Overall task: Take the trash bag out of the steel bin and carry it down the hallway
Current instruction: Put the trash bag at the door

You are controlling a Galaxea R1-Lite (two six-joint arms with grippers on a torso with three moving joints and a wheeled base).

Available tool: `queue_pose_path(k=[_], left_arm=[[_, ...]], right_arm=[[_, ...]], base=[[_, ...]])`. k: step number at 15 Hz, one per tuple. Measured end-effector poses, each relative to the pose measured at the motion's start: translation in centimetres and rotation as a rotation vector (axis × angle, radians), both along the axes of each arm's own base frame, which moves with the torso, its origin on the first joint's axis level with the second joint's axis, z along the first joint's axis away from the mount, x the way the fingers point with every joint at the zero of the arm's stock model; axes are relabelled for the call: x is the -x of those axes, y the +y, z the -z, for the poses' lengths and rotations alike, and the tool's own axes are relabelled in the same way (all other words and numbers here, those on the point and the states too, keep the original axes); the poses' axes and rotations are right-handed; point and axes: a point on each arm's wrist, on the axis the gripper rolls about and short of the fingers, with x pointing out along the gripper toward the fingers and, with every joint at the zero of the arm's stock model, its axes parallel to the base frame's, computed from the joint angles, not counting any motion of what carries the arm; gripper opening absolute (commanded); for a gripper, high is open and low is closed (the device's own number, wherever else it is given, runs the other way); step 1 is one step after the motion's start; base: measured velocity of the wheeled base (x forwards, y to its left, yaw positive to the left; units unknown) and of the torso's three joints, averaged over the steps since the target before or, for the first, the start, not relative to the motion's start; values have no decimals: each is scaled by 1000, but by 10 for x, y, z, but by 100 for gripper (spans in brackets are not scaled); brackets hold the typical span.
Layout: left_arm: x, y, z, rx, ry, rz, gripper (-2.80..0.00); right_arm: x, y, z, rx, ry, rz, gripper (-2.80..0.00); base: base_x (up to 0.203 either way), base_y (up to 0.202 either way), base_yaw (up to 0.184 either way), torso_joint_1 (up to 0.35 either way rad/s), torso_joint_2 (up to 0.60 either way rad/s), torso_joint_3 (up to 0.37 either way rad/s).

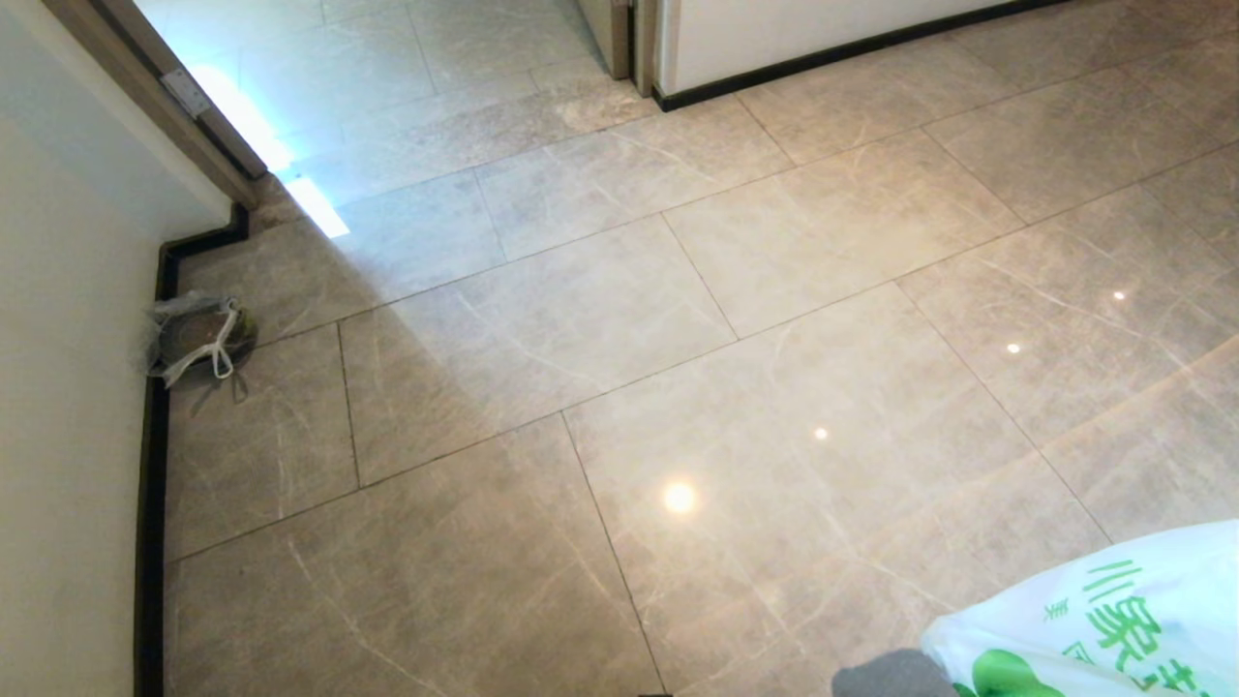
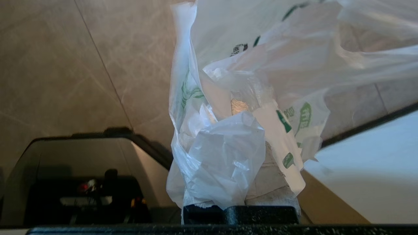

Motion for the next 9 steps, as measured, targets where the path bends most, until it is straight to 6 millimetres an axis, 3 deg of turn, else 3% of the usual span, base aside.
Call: queue_pose_path(k=[2, 4, 9], left_arm=[[0, 0, 0, 0, 0, 0, -280], [0, 0, 0, 0, 0, 0, -280], [0, 0, 0, 0, 0, 0, -280]], right_arm=[[-34, 0, -18, -12, 87, 12, -280], [-79, 0, -25, -13, 167, 27, -280], [-185, -3, 2, 18, 271, 112, -280]], base=[[0, 0, 0, 0, 0, 0], [0, 0, 0, 0, 0, 0], [0, 0, 0, 0, 0, 0]])
